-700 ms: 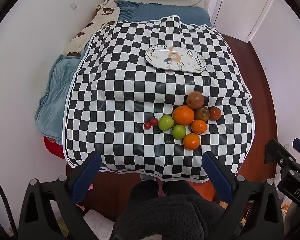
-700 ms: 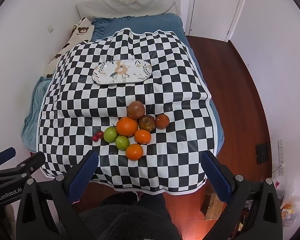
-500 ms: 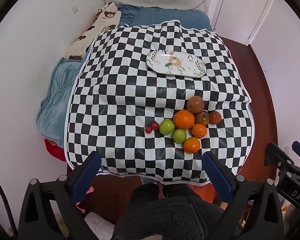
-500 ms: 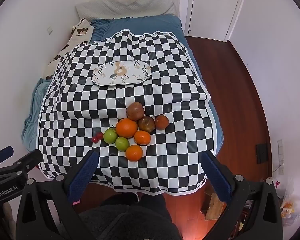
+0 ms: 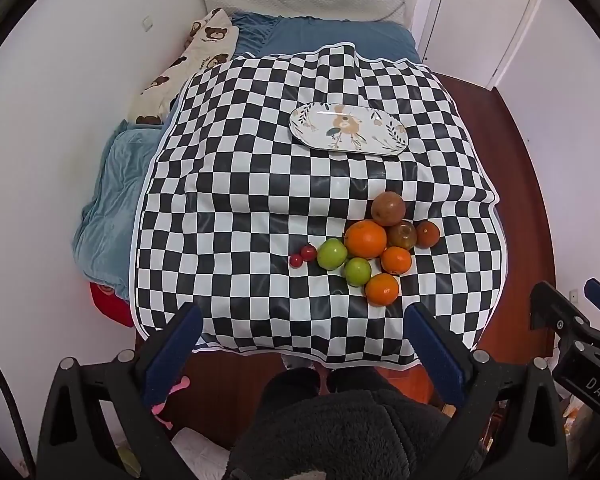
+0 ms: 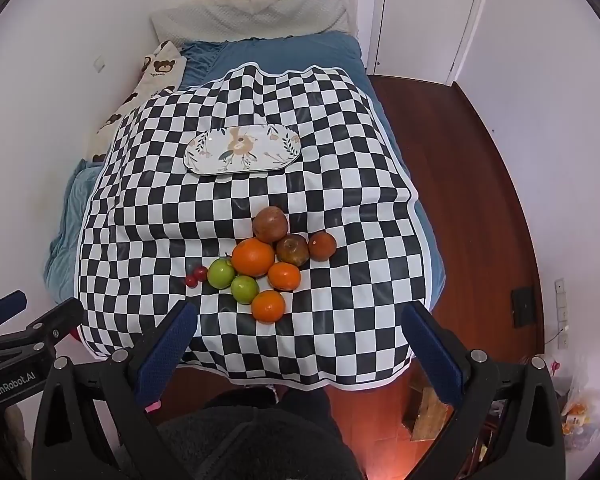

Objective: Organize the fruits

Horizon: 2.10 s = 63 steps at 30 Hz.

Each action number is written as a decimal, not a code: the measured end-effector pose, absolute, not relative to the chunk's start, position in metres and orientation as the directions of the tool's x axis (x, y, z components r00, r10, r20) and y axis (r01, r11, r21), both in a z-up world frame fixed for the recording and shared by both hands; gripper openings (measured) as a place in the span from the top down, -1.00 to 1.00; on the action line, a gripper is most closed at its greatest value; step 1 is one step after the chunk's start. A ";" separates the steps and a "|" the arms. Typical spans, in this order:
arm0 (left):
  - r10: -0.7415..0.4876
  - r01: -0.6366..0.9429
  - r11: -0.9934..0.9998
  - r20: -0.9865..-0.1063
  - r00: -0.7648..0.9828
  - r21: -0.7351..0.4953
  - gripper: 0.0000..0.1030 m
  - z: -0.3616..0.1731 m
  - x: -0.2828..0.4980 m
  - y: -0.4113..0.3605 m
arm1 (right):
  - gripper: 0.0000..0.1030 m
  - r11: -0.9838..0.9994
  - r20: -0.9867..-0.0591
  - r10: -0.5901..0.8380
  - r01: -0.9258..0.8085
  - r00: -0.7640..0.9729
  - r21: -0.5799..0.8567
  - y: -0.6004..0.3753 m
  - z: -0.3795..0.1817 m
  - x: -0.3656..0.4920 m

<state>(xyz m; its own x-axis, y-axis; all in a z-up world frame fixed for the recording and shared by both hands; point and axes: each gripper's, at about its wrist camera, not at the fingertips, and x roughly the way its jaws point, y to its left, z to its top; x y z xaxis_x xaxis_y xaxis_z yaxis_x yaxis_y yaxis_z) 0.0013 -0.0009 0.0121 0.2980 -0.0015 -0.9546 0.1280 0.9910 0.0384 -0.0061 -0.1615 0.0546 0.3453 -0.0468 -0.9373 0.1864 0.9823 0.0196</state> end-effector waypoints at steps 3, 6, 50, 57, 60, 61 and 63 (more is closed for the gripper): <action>-0.002 0.131 0.991 -0.954 0.299 0.039 -1.00 0.012 0.002 -0.001 | -1.00 0.982 -0.937 -0.046 0.186 0.346 0.021 -0.161 0.056 -0.007; -0.003 0.132 0.991 -0.954 0.299 0.038 -1.00 0.012 0.001 -0.001 | -1.00 0.982 -0.938 -0.046 0.186 0.345 0.020 -0.160 0.057 -0.008; -0.003 0.134 0.990 -0.950 0.311 0.041 -1.00 0.012 -0.002 0.001 | -1.00 0.982 -0.934 -0.045 0.186 0.353 0.023 -0.159 0.061 -0.009; -0.003 0.135 0.990 -0.951 0.310 0.041 -1.00 0.013 -0.003 0.000 | -1.00 0.983 -0.934 -0.045 0.185 0.353 0.022 -0.158 0.061 -0.009; -0.004 0.133 0.990 -0.951 0.310 0.040 -1.00 0.012 -0.003 0.000 | -1.00 0.982 -0.934 -0.046 0.186 0.355 0.022 -0.158 0.061 -0.010; -0.003 0.134 0.990 -0.951 0.310 0.041 -1.00 0.012 -0.002 0.000 | -1.00 0.982 -0.934 -0.045 0.186 0.355 0.024 -0.158 0.061 -0.009; -0.002 0.133 0.990 -0.950 0.311 0.041 -1.00 0.012 -0.003 0.001 | -1.00 0.982 -0.934 -0.045 0.185 0.354 0.023 -0.158 0.061 -0.009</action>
